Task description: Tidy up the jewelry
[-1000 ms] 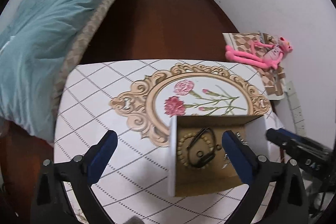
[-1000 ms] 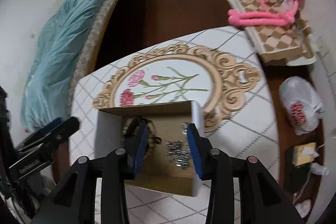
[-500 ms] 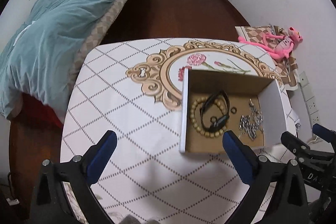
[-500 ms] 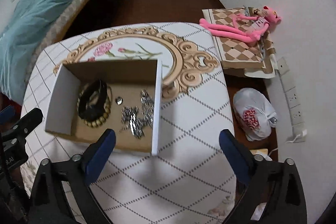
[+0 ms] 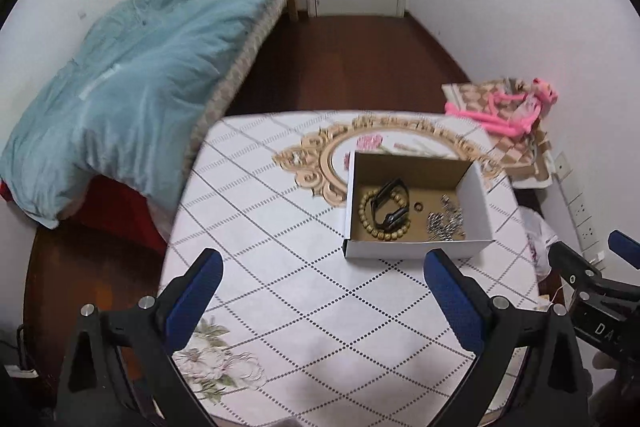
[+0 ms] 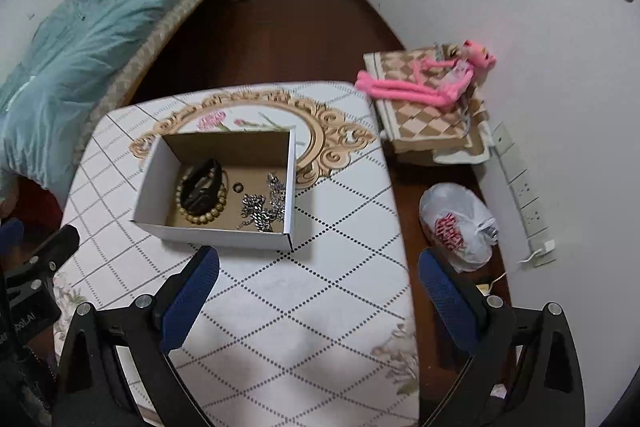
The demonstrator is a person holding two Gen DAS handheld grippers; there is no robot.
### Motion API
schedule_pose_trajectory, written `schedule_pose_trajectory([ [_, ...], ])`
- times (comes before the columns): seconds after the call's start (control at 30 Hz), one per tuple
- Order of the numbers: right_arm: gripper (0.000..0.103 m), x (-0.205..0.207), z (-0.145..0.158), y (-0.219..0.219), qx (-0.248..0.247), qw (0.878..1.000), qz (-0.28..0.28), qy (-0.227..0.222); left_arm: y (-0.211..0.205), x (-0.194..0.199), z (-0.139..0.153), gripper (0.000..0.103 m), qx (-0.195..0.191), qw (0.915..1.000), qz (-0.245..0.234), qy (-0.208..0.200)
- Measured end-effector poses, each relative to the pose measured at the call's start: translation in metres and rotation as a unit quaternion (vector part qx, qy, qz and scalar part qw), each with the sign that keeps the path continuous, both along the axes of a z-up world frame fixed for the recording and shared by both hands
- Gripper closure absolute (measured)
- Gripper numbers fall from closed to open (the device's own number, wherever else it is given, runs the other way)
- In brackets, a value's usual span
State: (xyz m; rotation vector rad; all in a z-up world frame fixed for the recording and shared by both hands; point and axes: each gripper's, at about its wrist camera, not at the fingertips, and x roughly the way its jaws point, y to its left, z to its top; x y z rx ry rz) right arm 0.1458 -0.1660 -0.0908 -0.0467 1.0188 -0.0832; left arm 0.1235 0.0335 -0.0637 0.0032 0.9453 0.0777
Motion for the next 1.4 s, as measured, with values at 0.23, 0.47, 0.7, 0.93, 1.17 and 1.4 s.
schedule_pose_trajectory([
  [0.23,0.002,-0.052,0.066,0.008,-0.009,0.998,0.008,-0.064,-0.002,-0.043,0.058,0.0,0.0,0.9988,-0.005,-0.049],
  [0.47,0.0,-0.095,0.115,0.007,-0.008,0.994,0.002,-0.107,-0.004,-0.075,0.095,0.0,-0.004,0.9971,-0.014,-0.074],
  [0.7,0.0,-0.127,0.152,0.009,-0.012,0.991,0.002,-0.136,-0.004,-0.097,0.115,0.0,-0.011,0.9964,-0.017,-0.082],
  [0.93,0.0,-0.137,0.163,0.008,0.004,0.991,0.008,-0.135,-0.004,-0.099,0.124,0.0,-0.013,0.9967,-0.014,-0.079],
  [1.17,0.0,-0.116,0.161,0.0,0.006,0.992,0.002,-0.124,-0.007,-0.075,0.117,0.0,-0.012,0.998,-0.011,-0.061],
  [1.4,0.0,-0.074,0.145,-0.009,0.007,0.995,-0.007,-0.1,-0.011,-0.048,0.107,0.0,-0.004,0.999,-0.005,-0.043],
])
